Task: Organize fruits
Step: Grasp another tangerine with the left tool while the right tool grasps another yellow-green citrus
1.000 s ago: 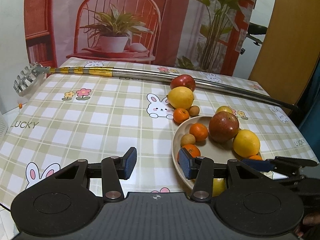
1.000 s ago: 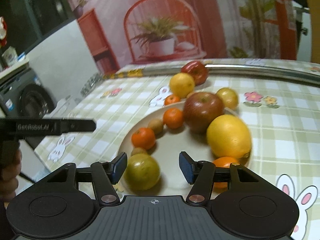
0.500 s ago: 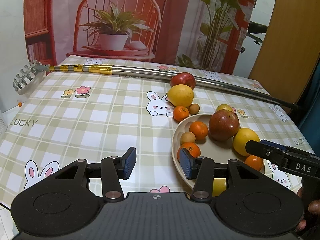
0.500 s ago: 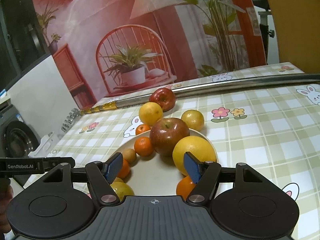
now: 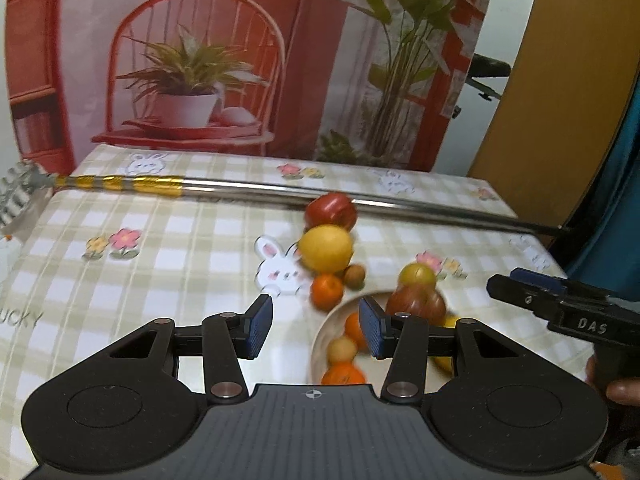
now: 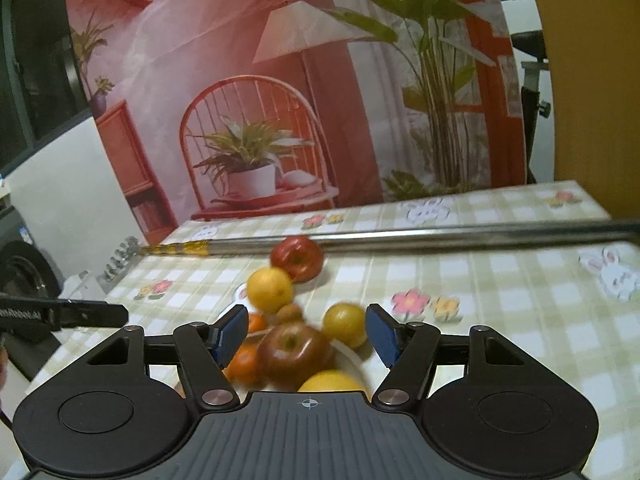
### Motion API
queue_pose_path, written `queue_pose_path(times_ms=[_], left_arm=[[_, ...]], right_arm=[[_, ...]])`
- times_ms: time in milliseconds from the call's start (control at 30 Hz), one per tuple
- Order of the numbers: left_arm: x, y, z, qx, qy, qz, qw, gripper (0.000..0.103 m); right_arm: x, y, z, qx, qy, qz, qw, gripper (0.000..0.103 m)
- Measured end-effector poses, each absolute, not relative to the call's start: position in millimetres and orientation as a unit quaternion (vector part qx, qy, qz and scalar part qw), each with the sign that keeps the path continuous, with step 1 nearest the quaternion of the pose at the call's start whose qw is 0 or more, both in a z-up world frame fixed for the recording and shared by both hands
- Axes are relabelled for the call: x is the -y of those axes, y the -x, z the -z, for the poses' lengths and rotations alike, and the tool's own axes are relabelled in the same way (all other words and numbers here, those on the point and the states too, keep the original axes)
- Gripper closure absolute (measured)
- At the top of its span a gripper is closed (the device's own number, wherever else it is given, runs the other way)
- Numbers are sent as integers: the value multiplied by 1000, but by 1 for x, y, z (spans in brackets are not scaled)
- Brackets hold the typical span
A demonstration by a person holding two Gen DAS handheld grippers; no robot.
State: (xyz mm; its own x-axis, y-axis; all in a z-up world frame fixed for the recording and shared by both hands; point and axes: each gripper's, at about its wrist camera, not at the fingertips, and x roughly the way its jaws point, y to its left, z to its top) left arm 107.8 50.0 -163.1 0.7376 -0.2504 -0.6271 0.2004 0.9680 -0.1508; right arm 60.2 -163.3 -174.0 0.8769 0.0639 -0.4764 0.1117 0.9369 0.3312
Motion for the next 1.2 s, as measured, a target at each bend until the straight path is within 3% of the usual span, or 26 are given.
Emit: queue_pose_path(times_ms=[267, 567, 1000, 1067, 1133, 1200], left_arm=[[-36, -158, 159, -372, 56, 142, 916, 53], [-19, -221, 211, -453, 65, 140, 878, 53], [-16, -255, 254, -500, 78, 125, 853, 54], [-14, -257, 257, -501, 78, 124, 853, 55], [-13, -257, 258, -499, 76, 121, 855, 67], [-14, -256, 258, -497, 77, 126, 855, 67]], right_arm=[[188, -97, 160, -258, -156, 20, 953, 41], [208, -119, 173, -280, -169, 24, 945, 41], [224, -133, 194, -301, -212, 13, 929, 42], [223, -138, 197, -310, -218, 8, 925, 42], [222, -141, 198, -317, -216, 6, 924, 42], [220, -144, 199, -322, -214, 4, 922, 42]])
